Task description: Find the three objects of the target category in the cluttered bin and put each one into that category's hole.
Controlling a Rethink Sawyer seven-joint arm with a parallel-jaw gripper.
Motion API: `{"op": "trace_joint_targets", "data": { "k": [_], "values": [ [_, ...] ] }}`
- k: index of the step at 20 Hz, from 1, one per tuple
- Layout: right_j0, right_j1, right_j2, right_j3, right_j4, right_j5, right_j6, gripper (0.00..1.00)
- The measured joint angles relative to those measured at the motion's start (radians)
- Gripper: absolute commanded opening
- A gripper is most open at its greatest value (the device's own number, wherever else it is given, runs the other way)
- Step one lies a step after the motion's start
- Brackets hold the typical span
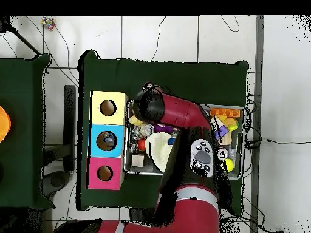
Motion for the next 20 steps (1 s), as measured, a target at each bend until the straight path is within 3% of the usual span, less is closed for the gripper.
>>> {"op": "trace_joint_targets", "data": {
  "k": [6, 20],
  "values": [
    [-0.021, 0.029, 0.031, 0.027, -0.036, -0.073, 0.000, 0.00],
    [-0.040, 0.029, 0.073, 0.083, -0.062, -0.095, 0.000, 0.00]
  ]
}}
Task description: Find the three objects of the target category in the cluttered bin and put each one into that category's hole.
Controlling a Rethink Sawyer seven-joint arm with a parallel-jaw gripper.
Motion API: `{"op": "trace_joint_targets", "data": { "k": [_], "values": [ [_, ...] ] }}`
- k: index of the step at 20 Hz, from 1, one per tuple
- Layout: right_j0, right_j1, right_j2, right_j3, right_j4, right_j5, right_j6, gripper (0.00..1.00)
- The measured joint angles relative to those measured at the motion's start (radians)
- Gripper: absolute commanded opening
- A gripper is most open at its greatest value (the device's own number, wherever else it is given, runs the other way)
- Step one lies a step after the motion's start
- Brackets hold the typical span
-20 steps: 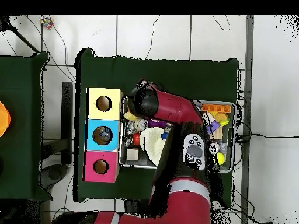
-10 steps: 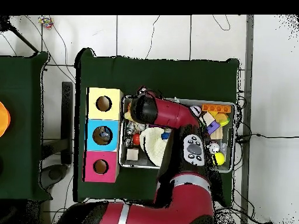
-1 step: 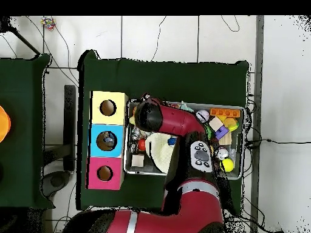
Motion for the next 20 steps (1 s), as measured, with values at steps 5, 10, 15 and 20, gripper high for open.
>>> {"op": "trace_joint_targets", "data": {
  "k": [5, 10, 15, 20],
  "values": [
    [-0.007, -0.021, 0.017, 0.028, 0.000, 0.000, 0.000, 0.00],
    [-0.017, -0.061, 0.045, 0.060, 0.000, 0.000, 0.000, 0.00],
    [-0.028, -0.088, 0.062, 0.067, 0.000, 0.000, 0.000, 0.00],
    [-0.040, -0.089, 0.067, 0.067, 0.000, -0.001, 0.000, 0.00]
  ]
}}
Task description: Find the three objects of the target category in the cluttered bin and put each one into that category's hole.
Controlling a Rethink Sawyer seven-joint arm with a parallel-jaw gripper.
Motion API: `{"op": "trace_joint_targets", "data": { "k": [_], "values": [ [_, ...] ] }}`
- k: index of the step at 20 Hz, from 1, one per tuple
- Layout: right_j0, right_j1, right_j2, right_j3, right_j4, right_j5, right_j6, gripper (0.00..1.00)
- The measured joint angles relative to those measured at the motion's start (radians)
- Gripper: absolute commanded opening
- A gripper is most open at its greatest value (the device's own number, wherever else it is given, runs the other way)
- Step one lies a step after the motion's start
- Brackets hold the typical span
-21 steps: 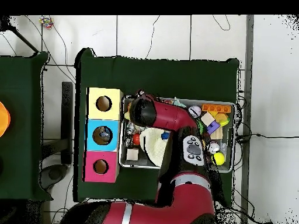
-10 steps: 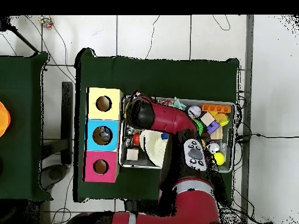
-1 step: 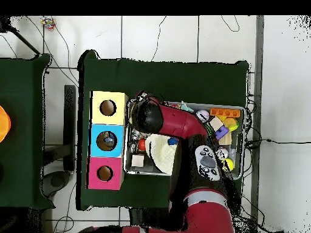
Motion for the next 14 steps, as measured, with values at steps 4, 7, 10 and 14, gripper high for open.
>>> {"op": "trace_joint_targets", "data": {
  "k": [4, 7, 10, 14],
  "values": [
    [-0.001, 0.012, 0.001, 0.000, 0.000, -0.010, 0.000, 0.00],
    [-0.001, 0.025, 0.001, 0.000, 0.000, -0.022, 0.000, 0.00],
    [-0.001, 0.048, 0.001, 0.000, 0.000, -0.035, 0.000, 0.00],
    [-0.001, 0.059, 0.001, 0.002, 0.001, -0.047, 0.000, 0.00]
  ]
}}
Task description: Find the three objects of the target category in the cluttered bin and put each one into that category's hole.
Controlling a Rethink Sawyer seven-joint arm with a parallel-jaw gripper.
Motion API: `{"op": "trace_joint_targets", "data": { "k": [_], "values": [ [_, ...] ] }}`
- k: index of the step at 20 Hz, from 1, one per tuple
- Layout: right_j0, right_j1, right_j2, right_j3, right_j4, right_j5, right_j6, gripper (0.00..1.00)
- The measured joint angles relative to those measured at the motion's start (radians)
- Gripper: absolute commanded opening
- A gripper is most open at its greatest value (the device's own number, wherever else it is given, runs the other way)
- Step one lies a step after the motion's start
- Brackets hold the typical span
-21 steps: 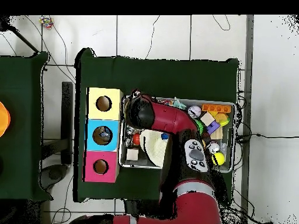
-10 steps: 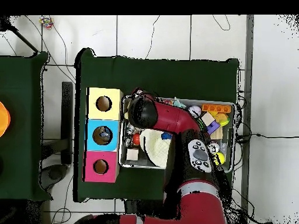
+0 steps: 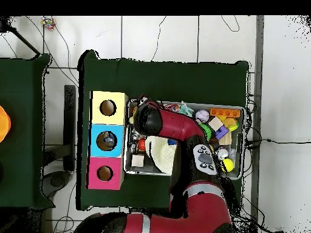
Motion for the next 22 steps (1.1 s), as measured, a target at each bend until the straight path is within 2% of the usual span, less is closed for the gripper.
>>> {"op": "trace_joint_targets", "data": {
  "k": [18, 20, 22],
  "values": [
    [-0.015, -0.010, 0.017, 0.020, 0.000, 0.001, 0.000, 0.00],
    [-0.027, -0.017, 0.028, 0.043, 0.000, 0.016, 0.000, 0.00],
    [-0.031, -0.023, 0.025, 0.076, 0.000, 0.076, 0.000, 0.00]
  ]
}}
